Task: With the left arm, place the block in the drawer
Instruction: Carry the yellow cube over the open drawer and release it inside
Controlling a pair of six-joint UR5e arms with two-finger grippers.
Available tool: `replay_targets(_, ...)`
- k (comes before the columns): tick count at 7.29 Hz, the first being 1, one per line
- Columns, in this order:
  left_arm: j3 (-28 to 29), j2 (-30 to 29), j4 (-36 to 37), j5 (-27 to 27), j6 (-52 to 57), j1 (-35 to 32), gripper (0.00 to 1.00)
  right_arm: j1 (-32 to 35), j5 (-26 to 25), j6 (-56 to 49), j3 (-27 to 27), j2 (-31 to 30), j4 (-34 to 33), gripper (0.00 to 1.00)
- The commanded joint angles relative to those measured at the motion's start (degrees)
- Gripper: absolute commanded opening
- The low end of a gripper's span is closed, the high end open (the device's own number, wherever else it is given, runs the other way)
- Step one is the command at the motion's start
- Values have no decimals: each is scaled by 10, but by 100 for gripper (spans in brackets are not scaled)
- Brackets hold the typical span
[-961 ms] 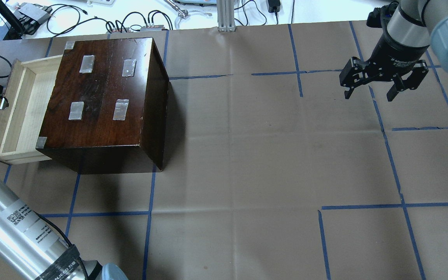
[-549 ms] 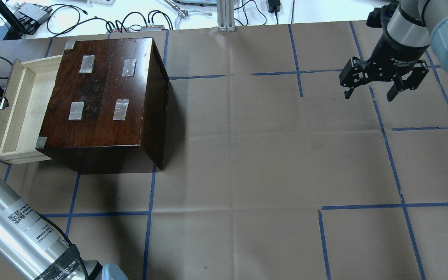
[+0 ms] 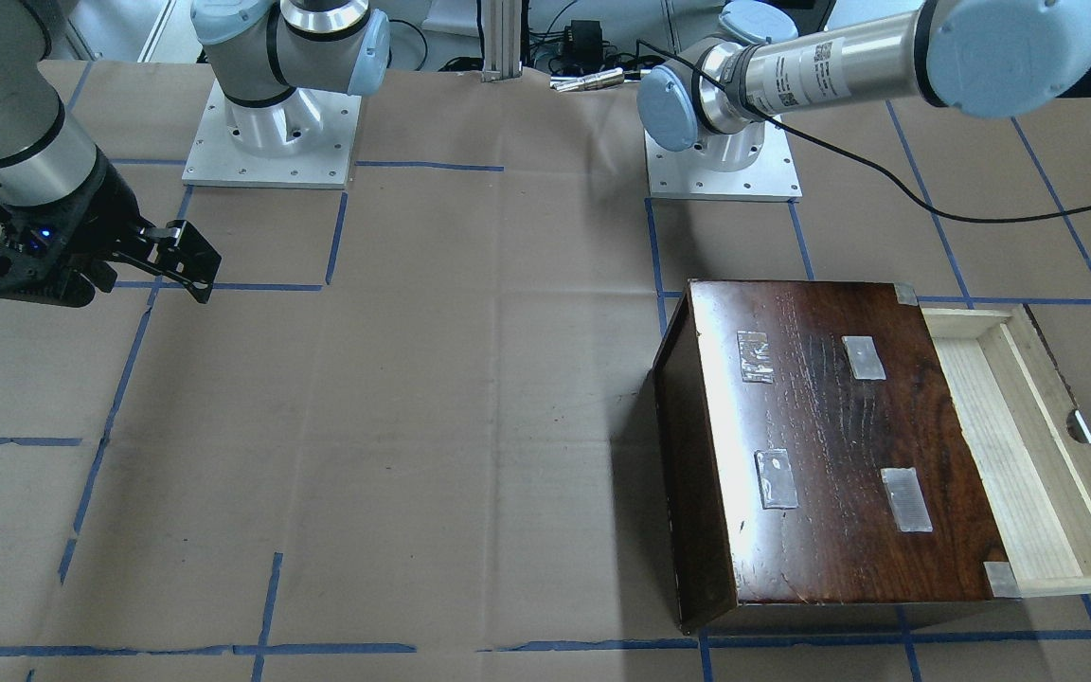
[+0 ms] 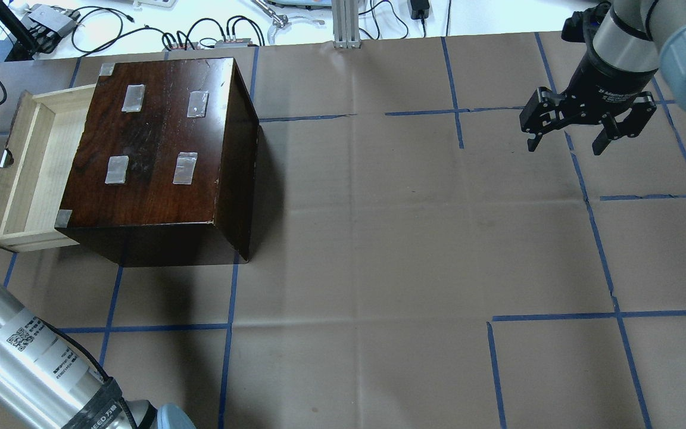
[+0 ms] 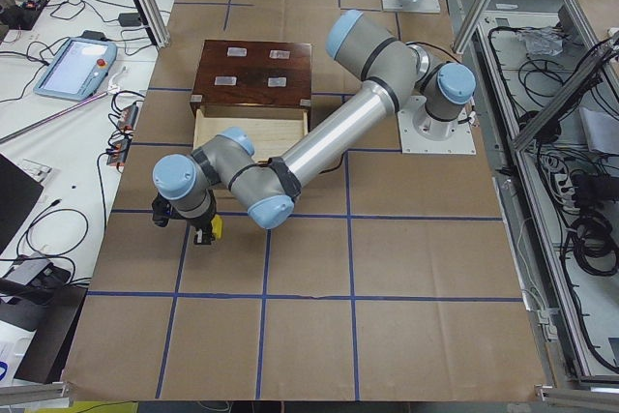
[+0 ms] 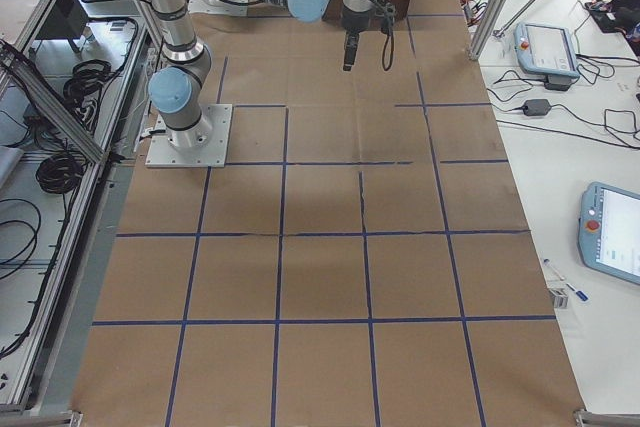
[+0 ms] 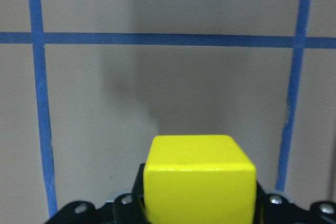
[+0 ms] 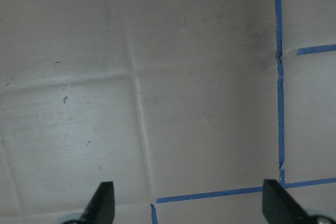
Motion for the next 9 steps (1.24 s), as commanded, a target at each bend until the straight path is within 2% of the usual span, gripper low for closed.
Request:
replay_targets(1, -137, 163, -37, -1, -4, -3, 0, 0, 0, 0, 0, 0, 0, 100)
replay_targets(2, -219, 217, -27, -3, -11, -23, 0, 0, 0, 0, 0, 0, 0, 100)
replay_targets(3, -280, 241, -8, -4, -42, -53, 0, 0, 0, 0, 0, 0, 0, 100)
replay_targets(4, -315, 245, 9, -7, -67, -75, 0, 0, 0, 0, 0, 0, 0, 100)
replay_targets(5, -332, 235, 42, -8, -70, -88, 0, 0, 0, -1, 0, 0, 0, 100)
replay_targets(9, -358, 205, 70, -9, -94, -102, 0, 0, 0, -1, 0, 0, 0, 100)
